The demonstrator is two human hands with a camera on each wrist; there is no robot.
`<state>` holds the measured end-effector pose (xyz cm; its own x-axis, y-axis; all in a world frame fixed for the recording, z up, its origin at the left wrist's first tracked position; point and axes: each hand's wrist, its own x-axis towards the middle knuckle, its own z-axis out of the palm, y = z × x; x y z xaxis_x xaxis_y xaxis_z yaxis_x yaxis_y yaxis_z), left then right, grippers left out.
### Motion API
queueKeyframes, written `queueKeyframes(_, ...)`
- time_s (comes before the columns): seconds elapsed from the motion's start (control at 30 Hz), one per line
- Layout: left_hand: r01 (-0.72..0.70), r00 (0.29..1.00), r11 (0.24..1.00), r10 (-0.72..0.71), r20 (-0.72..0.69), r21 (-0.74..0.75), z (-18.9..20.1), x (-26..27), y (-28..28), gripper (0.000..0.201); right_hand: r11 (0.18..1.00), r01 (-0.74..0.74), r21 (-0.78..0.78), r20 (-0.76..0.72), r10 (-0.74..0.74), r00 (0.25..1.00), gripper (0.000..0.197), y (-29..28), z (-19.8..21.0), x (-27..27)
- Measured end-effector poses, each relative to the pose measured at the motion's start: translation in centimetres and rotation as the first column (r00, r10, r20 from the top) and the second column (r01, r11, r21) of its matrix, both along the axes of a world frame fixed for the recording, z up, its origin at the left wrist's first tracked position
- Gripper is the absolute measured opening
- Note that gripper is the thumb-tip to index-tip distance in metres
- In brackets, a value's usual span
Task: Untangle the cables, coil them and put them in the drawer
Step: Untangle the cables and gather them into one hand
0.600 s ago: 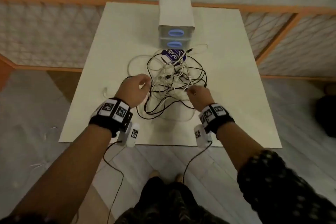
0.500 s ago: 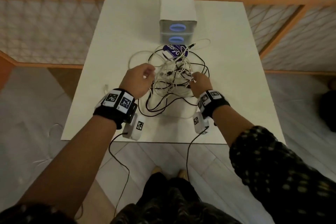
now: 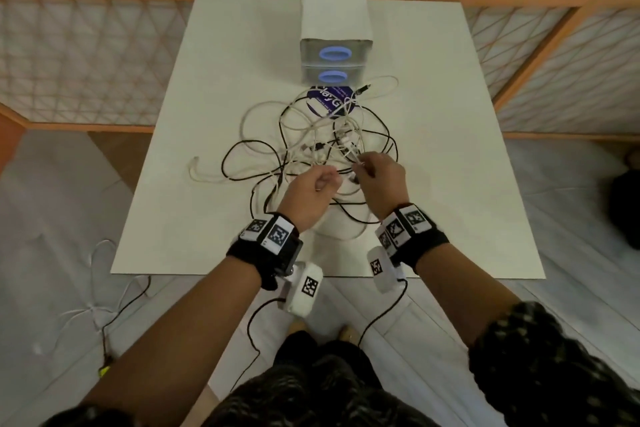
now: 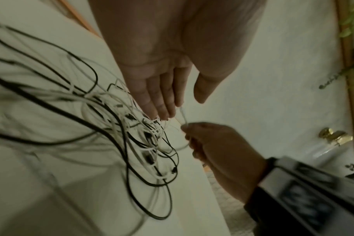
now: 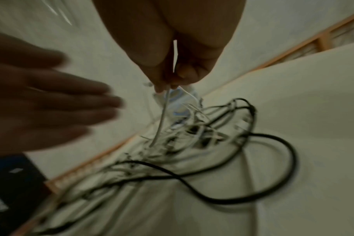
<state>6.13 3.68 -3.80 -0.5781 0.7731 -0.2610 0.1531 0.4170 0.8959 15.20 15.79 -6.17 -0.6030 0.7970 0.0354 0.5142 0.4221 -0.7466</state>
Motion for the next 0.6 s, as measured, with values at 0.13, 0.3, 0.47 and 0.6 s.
queueKeyframes(0.13,-0.025,0.985,0.999,0.019,0.171,0.03,0.4,1.2,1.7,0.044,0.993,-0.116,-0.011,-0.138,0.113,0.984,0.021,-3.4,2.8,1.2)
queueKeyframes(0.3,-0.474,0.738,0.875,0.337,0.585,0.094,0.9,0.4,1.1,0.034,0.87,-0.026,-0.493,-0.25,-0.113,0.962,0.01,-3.7,2.5,4.6)
queueKeyframes(0.47,-0.427,0.251,0.904,0.123,0.96,-0.004,2.2,0.4,-2.4,0.031,0.423,-0.017,-0.906,0.025,0.093,0.995,0.053,-5.2,0.8,4.0)
queueKeyframes(0.6,-0.15,0.3,0.988,0.085,0.95,-0.041,2.3,3.3,-4.9,0.037,0.159,-0.161,-0.974,-0.155,0.053,0.987,0.037,-5.3,1.9,0.9)
